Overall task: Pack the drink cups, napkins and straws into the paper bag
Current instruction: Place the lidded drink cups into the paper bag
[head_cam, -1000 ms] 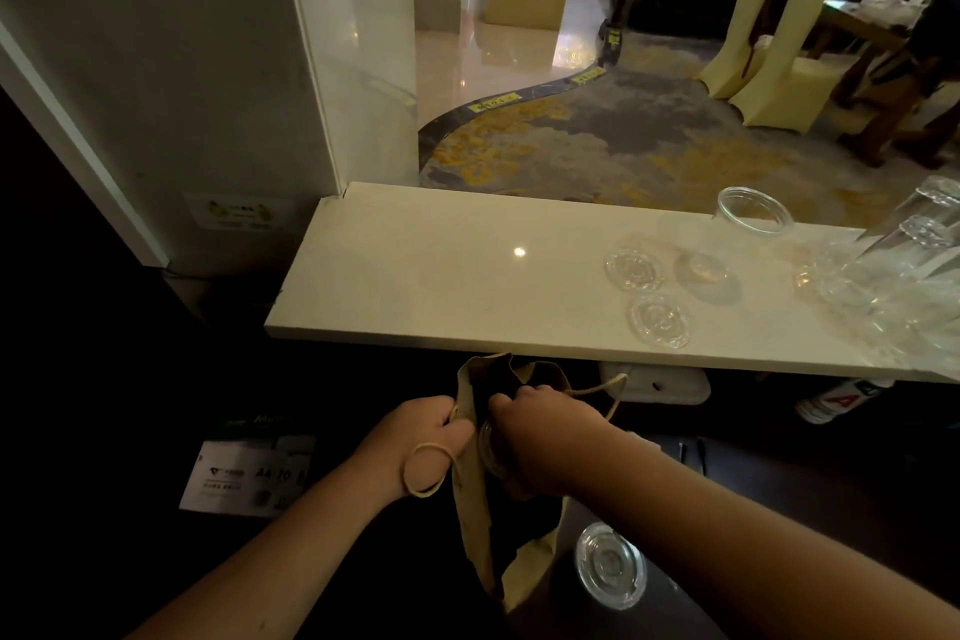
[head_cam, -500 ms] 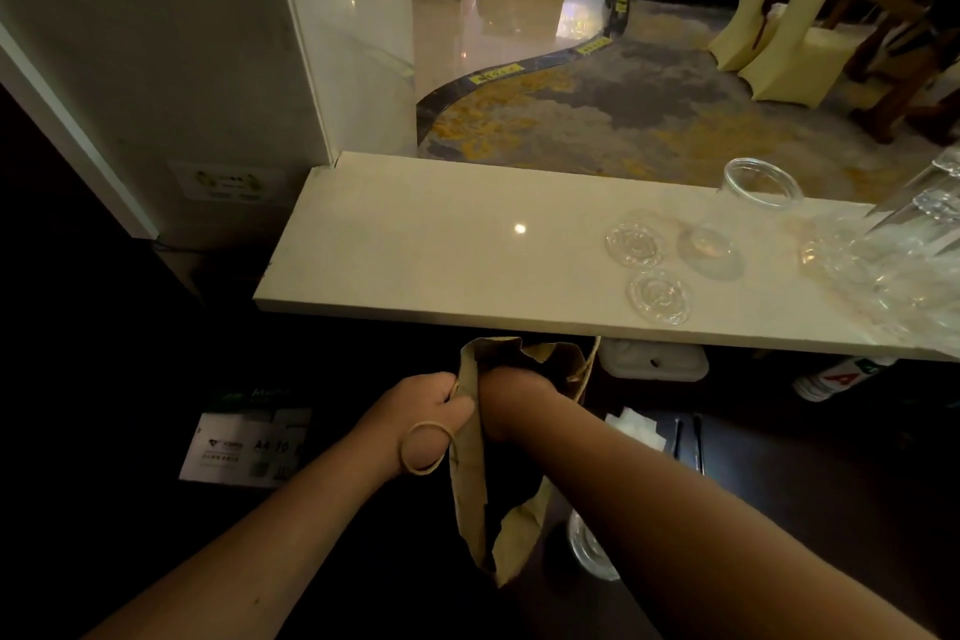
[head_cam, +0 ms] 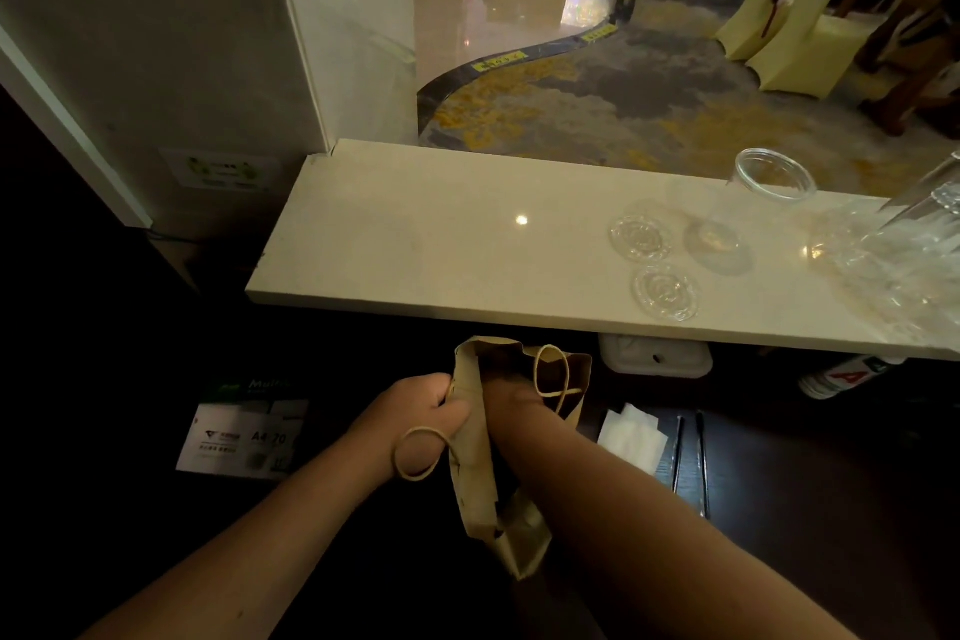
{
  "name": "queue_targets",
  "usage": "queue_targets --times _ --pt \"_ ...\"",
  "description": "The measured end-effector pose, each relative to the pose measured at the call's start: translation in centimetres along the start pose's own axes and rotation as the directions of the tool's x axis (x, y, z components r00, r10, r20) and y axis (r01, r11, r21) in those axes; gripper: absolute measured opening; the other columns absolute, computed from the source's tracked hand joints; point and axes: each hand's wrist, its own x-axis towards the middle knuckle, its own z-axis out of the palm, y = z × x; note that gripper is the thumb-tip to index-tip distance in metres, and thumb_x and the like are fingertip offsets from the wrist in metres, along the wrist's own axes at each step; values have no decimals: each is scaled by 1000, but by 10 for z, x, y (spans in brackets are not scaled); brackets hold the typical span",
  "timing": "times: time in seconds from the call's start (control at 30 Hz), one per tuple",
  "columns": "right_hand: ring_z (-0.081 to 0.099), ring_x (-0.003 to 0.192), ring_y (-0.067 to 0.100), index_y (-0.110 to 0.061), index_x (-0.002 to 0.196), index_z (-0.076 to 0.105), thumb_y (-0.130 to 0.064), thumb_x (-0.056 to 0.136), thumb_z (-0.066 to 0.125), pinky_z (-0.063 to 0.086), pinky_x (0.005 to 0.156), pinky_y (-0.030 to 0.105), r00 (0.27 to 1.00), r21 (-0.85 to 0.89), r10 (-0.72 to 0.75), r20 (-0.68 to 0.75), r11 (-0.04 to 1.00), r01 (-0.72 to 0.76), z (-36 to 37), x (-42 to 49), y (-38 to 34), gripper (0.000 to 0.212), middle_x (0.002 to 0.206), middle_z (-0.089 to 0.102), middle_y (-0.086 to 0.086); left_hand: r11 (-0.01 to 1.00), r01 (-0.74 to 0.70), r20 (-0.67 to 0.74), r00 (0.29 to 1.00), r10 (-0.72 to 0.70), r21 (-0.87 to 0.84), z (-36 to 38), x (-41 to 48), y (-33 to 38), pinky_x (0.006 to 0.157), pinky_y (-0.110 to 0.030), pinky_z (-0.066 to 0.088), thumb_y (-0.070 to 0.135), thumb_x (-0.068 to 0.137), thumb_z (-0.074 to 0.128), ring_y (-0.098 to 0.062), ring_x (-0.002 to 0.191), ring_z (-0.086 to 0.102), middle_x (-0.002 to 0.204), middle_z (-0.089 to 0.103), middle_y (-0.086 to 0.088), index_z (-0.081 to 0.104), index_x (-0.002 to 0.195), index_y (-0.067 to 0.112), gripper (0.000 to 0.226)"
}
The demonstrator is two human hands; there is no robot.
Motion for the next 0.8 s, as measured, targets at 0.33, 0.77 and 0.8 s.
queue_targets --times 0.33,0.77,0.8 --pt "61 116 31 -13 119 63 -25 100 52 49 90 42 993 -202 -91 -71 976 75 -18 -19 -3 25 121 64 10 1000 -16 -7 1000 15 -20 0 6 -1 77 -53 57 56 69 47 -33 85 69 88 72 -14 61 79 9 50" --pt "63 94 21 -22 128 60 -17 94 64 49 70 31 889 -476 -425 -170 825 304 -52 -97 36 35 105 64 1 994 -21 -25 1000 19 -109 -9 12 7 63 -34 37 51 71 51 -15 62 48 65 51 2 49 64 23 29" --pt "62 94 21 -22 127 60 -18 94 63 46 68 30 876 -474 -448 -180 820 321 -50 -99 41 33 104 63 1 993 -22 -23 1000 19 -116 -10 13 9 63 -34 38 50 72 52 -16 62 49 65 53 1 51 65 22 28"
